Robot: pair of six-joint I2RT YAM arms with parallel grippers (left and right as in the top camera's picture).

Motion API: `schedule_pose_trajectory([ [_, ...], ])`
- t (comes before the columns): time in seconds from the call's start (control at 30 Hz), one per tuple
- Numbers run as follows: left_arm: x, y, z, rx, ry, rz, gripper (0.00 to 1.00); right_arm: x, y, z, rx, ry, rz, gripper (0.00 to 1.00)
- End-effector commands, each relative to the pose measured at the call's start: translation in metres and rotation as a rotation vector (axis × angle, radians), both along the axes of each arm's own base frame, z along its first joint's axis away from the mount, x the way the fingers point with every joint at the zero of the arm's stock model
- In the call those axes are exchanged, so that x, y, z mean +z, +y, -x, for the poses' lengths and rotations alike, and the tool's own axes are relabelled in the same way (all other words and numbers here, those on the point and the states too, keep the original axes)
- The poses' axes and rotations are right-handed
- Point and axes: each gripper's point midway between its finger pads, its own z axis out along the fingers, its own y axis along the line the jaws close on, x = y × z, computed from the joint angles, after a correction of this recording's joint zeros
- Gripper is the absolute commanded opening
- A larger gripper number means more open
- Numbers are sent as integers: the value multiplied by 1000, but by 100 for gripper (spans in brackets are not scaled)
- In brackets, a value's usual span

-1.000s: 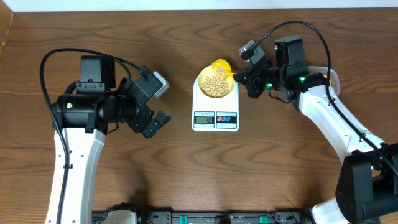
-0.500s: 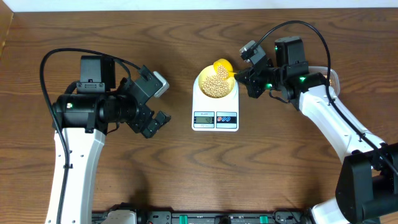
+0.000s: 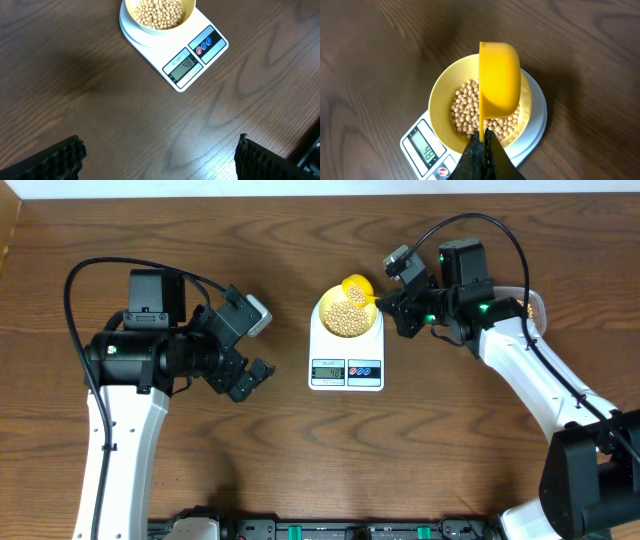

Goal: Scoop item into bowl and weigh 50g on scale
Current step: 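Hold the scoop tilted over the bowl, trickling chickpeas in slowly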

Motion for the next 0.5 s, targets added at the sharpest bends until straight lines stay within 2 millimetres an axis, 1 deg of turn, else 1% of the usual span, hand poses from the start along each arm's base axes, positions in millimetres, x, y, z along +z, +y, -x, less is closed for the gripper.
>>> schedule_pose_trajectory([
  [0.0, 0, 0, 0, -5, 3, 6, 98, 1, 2, 0, -52, 68, -56, 1],
  [0.17, 0, 0, 0, -5, 3, 6, 98, 5, 4, 3, -31, 86, -95, 1],
  [0.47, 0, 0, 0, -5, 3, 6, 98, 5, 4, 3, -34, 91, -97, 1],
])
